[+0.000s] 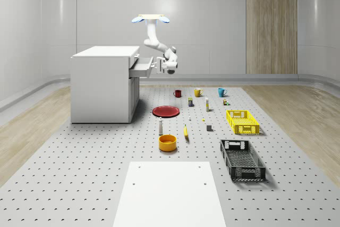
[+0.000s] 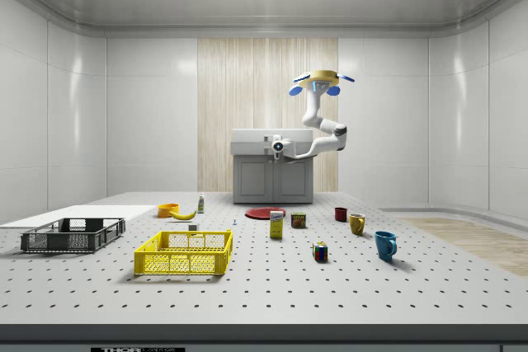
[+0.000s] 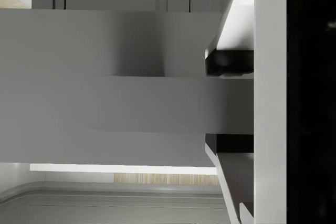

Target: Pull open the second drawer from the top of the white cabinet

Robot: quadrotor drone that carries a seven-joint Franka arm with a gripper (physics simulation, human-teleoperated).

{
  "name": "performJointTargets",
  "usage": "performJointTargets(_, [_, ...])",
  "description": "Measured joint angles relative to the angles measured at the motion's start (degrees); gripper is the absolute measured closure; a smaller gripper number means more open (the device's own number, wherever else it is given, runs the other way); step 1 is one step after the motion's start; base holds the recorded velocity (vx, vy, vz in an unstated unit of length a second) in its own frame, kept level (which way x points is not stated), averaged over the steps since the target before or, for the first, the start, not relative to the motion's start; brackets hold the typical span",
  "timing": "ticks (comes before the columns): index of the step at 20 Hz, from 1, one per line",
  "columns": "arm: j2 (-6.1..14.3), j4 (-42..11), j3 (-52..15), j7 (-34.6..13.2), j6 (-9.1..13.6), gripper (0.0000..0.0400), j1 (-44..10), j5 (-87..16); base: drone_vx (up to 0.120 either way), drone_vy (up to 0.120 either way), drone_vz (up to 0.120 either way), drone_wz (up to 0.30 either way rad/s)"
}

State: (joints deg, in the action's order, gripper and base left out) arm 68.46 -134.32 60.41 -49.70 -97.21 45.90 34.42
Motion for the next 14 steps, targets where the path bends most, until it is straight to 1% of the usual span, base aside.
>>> performJointTargets(1, [-0.6, -0.1, 1.1, 3.8, 0.3, 0.0253, 0.1, -0.1, 0.000, 0.000, 0.000, 0.000])
performJointTargets(2, [-0.8, 0.5, 1.4, 3.6, 0.9, 0.0263, 0.0, -0.1, 0.000, 0.000, 0.000, 0.000])
performJointTargets(4, [-0.5, 1.7, 2.0, 2.5, 1.9, 0.0278, 0.2, -0.6, 0.000, 0.000, 0.000, 0.000])
performJointTargets(9, [0.5, 3.6, 2.8, -0.1, 3.3, 0.0263, 0.9, -2.1, 0.000, 0.000, 0.000, 0.000])
performJointTargets(10, [0.7, 3.8, 2.9, -0.3, 3.4, 0.0249, 1.0, -2.3, 0.000, 0.000, 0.000, 0.000])
performJointTargets(12, [1.1, 4.1, 3.1, -0.7, 3.5, 0.0191, 1.3, -2.6, 0.000, 0.000, 0.000, 0.000])
performJointTargets(14, [1.4, 4.3, 3.2, -1.0, 3.5, 0.0155, 1.5, -2.8, 0.000, 0.000, 0.000, 0.000])
